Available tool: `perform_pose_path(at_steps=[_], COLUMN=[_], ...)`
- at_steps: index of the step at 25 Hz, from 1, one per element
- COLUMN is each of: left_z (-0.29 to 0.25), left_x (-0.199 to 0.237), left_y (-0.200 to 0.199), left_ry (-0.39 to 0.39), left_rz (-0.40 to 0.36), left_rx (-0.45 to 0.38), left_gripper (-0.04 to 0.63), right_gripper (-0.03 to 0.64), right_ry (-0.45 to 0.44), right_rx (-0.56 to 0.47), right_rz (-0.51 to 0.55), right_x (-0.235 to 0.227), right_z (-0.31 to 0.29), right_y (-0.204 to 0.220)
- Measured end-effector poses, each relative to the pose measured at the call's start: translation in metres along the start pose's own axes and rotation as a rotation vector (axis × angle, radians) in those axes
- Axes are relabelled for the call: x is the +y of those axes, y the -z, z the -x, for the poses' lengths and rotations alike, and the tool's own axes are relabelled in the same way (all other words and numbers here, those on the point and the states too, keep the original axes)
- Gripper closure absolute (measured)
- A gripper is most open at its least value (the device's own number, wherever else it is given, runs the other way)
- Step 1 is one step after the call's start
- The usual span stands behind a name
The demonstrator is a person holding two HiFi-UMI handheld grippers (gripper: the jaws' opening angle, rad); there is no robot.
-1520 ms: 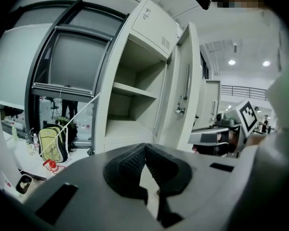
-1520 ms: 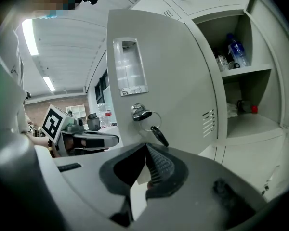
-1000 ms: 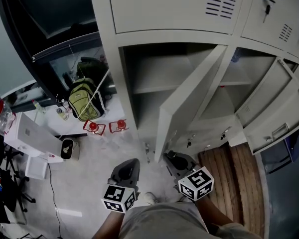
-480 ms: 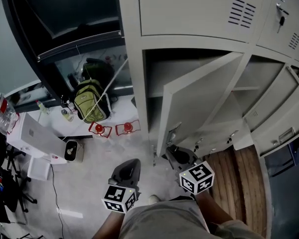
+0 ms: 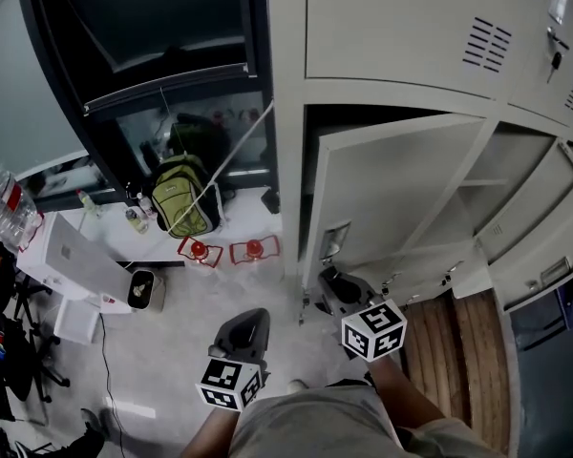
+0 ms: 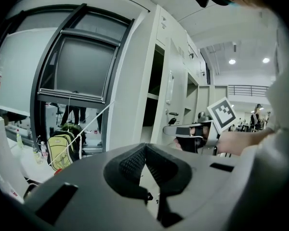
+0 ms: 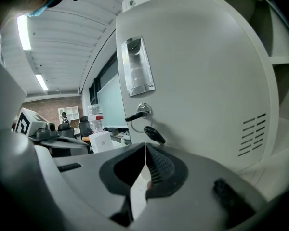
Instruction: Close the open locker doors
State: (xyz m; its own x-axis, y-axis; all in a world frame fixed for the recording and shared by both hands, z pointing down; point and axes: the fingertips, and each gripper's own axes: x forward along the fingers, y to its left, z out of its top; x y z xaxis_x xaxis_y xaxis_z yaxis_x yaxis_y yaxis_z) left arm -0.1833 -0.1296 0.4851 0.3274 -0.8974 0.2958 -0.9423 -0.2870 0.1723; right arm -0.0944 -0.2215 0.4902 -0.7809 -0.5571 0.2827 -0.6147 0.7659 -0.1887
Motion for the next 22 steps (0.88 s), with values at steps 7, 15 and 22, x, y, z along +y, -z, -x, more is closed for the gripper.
perform_pose_path(at_steps=[7,15,22], left_z=[0.0,0.0,-0.002], left_x=[0.005,0.013,0.014], left_y=[0.001,-0.001,-0.001], left_ry=[-0.009,-0.02,-0.019], left_rz=[0.001,0.008,0.008], left_rx=[-0.002,-0.007,-0.005], left_gripper=[0.581,0.581,0.581], right_gripper=[0.589,0.589,0.589], right_ry=[0.01,0.016,0.029], right_rx=[0.0,0.011,0.013], right_rz=[0.007,0.023,0.021], right_x=[-0.009,-0.016,-0.025], right_z=[-0.018,-0.036,-0.046], right_y=[-0.005,-0.008,-0.012])
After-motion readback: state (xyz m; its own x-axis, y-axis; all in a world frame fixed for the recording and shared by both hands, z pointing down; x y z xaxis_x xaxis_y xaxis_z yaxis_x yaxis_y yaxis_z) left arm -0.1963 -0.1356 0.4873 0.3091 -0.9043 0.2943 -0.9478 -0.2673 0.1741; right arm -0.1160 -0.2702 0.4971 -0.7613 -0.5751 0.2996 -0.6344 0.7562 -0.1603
